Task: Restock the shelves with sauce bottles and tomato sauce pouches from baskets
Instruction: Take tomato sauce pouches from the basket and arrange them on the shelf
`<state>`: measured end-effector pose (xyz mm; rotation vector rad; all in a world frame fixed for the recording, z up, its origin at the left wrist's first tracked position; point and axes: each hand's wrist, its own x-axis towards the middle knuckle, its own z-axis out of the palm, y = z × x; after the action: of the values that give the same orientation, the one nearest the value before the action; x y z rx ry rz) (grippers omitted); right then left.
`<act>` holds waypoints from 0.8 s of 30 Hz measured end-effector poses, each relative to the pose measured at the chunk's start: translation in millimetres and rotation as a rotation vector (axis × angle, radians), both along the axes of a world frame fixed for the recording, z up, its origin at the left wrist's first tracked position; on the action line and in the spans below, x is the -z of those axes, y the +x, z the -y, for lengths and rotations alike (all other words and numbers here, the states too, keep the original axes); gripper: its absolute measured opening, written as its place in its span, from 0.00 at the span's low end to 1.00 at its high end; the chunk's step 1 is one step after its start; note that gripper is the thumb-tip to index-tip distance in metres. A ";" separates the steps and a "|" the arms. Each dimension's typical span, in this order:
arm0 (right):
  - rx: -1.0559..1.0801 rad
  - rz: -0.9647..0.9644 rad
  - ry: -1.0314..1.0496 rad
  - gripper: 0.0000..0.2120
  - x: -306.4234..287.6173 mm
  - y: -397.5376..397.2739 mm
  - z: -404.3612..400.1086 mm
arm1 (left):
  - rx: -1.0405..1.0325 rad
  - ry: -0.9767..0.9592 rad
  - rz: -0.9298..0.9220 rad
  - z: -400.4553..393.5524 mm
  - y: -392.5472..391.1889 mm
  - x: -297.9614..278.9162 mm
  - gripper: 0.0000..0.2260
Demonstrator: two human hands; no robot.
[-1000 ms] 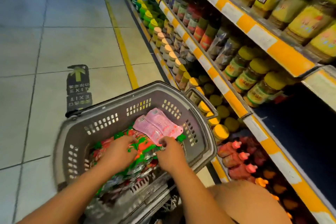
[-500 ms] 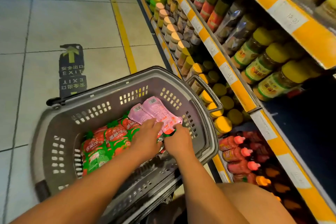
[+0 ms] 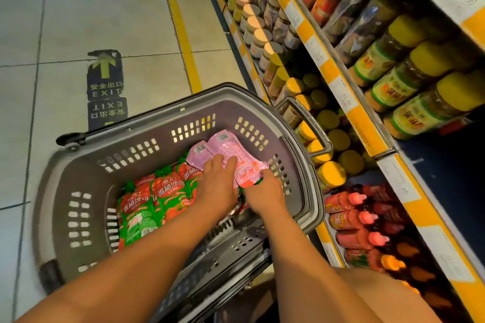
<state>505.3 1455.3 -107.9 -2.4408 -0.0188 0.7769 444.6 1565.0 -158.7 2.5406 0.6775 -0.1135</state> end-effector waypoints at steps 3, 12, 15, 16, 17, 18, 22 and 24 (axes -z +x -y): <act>0.020 -0.030 0.011 0.28 1.6 6.6 2.9 | 0.016 0.014 -0.036 -1.9 1.8 -4.2 0.32; 0.023 -0.019 0.030 0.16 2.5 6.6 1.8 | 0.085 -0.046 0.029 -9.0 -14.8 -3.6 0.35; 0.035 -0.020 0.069 0.15 0.1 7.2 1.4 | 0.119 -0.054 0.104 -11.9 -21.6 -8.5 0.32; 0.039 -0.025 0.088 0.15 -1.7 7.9 1.6 | 0.127 -0.047 0.128 -13.8 -23.7 -11.7 0.30; 0.049 -0.034 0.106 0.15 -3.1 8.6 1.0 | 0.128 -0.032 0.143 -16.1 -25.9 -14.9 0.28; 0.061 -0.046 0.128 0.15 -5.1 9.4 0.0 | 0.124 -0.009 0.156 -18.8 -28.5 -18.0 0.25; 0.120 -0.092 0.195 0.21 -9.7 10.9 -11.0 | 0.099 0.010 0.240 -32.0 -41.7 -23.8 0.14; 0.136 -0.099 0.213 0.22 -10.6 10.2 -17.1 | 0.096 0.001 0.273 -38.4 -47.3 -25.1 0.11</act>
<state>515.5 1472.4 -97.3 -2.1764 0.0971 0.7912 397.3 1603.4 -133.6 2.5243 0.4493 0.1979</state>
